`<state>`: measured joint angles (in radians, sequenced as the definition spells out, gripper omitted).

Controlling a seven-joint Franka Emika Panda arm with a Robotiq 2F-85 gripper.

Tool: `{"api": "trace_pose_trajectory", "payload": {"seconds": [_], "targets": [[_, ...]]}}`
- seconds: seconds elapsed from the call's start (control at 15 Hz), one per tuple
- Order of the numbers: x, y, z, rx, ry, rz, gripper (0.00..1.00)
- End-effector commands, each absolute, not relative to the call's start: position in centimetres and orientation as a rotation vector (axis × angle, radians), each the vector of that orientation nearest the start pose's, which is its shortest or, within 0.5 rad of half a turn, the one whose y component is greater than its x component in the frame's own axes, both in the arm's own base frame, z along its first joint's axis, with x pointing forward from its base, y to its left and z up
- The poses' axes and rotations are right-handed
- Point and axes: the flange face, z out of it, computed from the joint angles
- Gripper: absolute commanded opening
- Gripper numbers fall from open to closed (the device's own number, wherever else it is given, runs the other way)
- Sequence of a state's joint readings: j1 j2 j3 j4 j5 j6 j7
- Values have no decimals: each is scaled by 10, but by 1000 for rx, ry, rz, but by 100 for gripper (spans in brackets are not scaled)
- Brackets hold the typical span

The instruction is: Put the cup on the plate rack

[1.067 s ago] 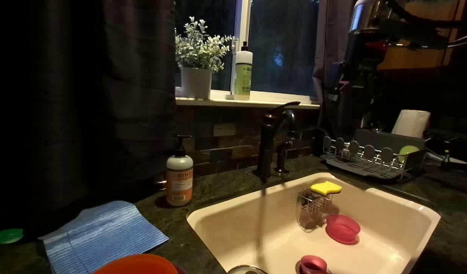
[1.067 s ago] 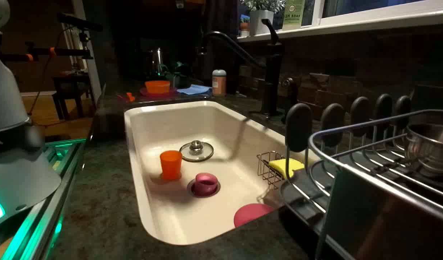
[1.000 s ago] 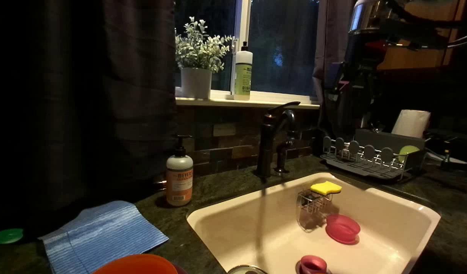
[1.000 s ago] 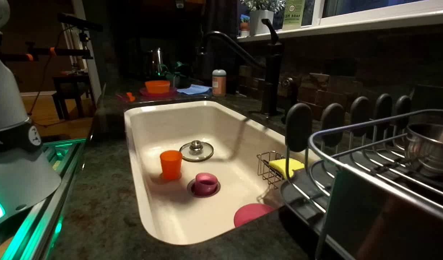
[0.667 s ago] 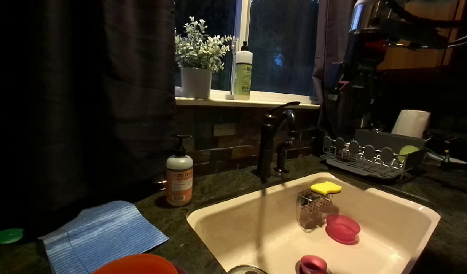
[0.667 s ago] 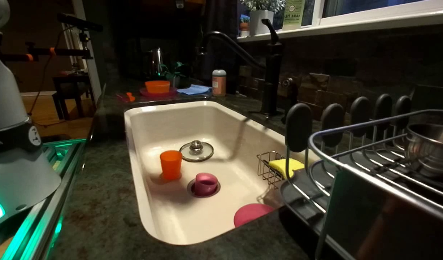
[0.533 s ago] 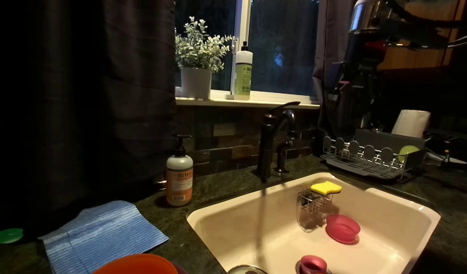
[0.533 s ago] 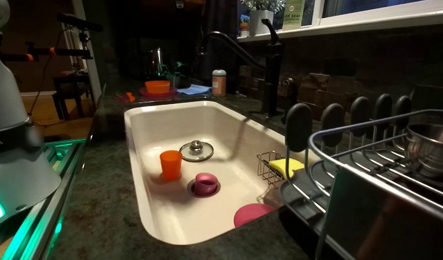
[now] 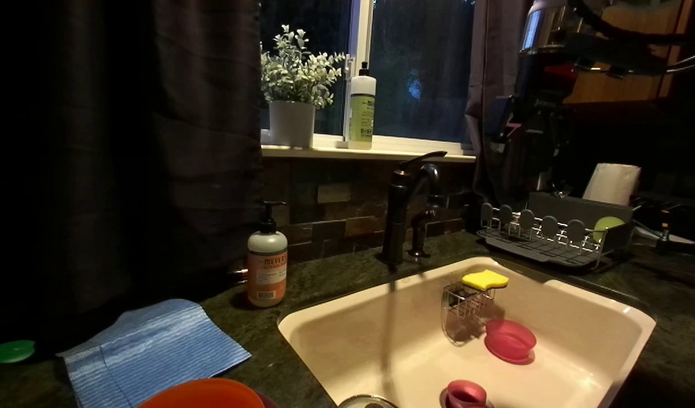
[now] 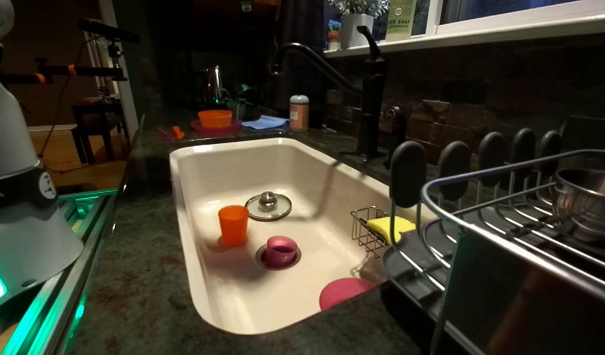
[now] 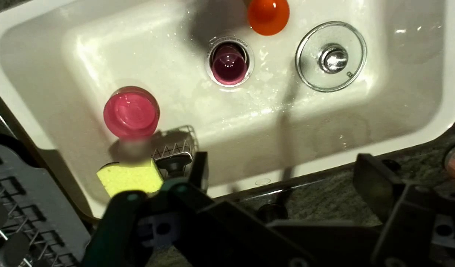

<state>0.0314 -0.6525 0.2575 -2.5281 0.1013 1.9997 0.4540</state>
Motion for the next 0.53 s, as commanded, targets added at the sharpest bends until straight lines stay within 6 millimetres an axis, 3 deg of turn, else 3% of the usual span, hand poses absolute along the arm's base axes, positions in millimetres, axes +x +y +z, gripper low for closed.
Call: {"api": "trace_pose_trajectory", "payload": {"seconds": [0.0, 0.47], "targets": [[337, 94, 484, -3160, 452, -260, 100], [317, 33, 443, -3172, 652, -333, 100]]}}
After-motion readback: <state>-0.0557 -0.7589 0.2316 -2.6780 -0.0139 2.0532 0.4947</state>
